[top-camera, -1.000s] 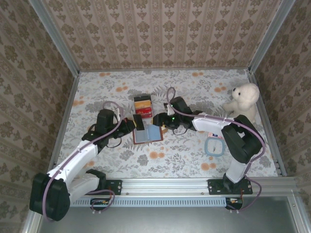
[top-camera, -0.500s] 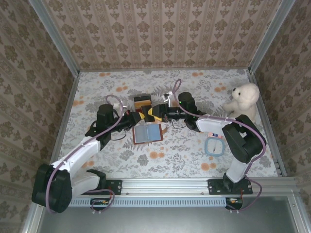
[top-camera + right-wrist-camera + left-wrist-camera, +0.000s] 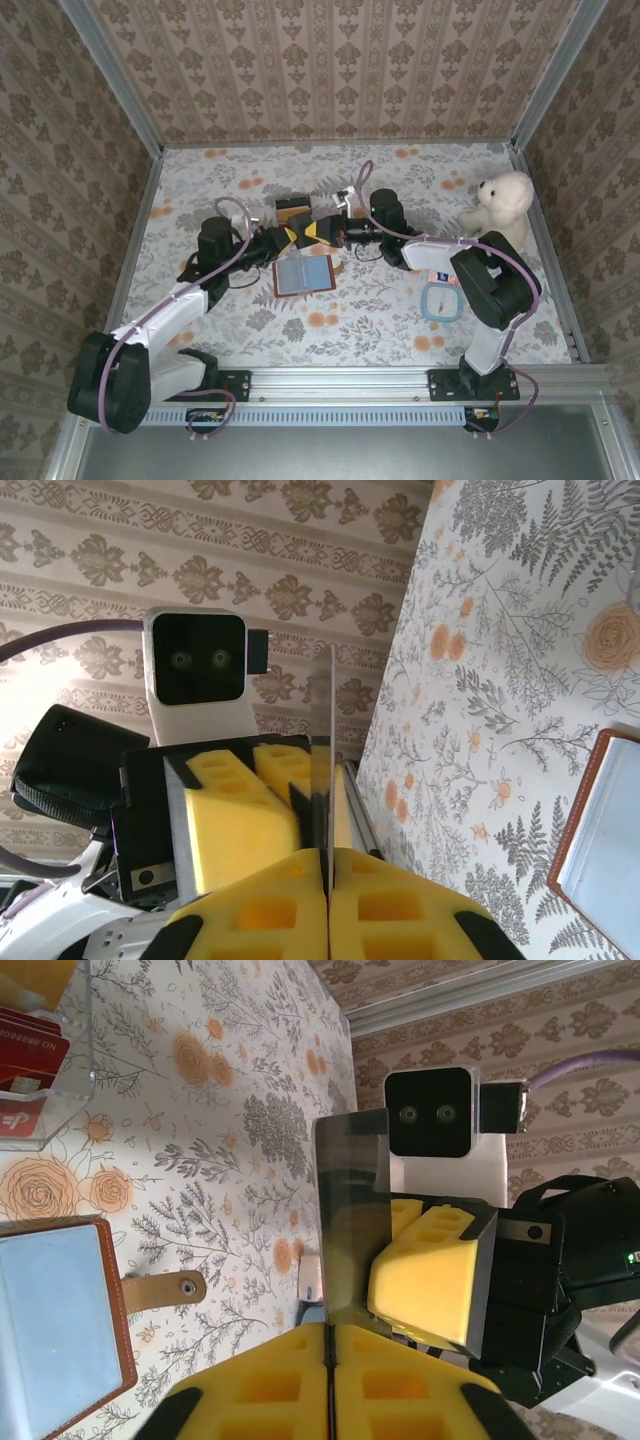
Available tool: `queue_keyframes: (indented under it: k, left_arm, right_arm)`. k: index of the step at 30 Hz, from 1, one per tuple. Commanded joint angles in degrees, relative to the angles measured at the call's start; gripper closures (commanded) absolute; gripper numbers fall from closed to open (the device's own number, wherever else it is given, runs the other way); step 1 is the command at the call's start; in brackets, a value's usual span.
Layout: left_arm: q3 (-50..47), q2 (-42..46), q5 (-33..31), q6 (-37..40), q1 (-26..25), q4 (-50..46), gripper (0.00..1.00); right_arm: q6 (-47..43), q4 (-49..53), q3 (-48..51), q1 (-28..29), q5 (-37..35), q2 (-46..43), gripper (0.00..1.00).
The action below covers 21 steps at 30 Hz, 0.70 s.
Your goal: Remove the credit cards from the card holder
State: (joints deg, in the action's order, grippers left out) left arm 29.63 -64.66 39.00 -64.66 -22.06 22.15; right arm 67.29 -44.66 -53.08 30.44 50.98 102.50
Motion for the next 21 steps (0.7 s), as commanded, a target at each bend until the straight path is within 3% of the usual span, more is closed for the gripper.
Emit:
queue_keyframes:
  k: [1,8,14,17,21]
  left_arm:
    - [0.2,0.5,0.8,-1.2,-0.6,7.8,0.74]
    - [0.3,-0.7,-0.9,-1.3,-0.7,9.8,0.72]
    - [0.4,-2.3,-1.5,-1.2,-0.5,11.7,0.91]
    - [0.9,-2.5,-1.5,0.6,0.0,10.4,1.0]
    - [4.3,-1.8,-3.2,9.7,0.5,-0.1,1.0]
  right_arm:
    - [1.0,-2.5,-1.1,1.2,2.3,1.0,0.93]
    - [2.6,-4.1,-1.4,1.9,2.8,1.0,0.94]
    - [2.6,-4.1,-1.3,2.1,3.2,1.1,0.91]
    - [1.7,-2.6,-0.5,1.4,2.2,0.6,0.76]
    - [0.7,-0.3,1.8,-1.9,-1.0,-1.8,0.5]
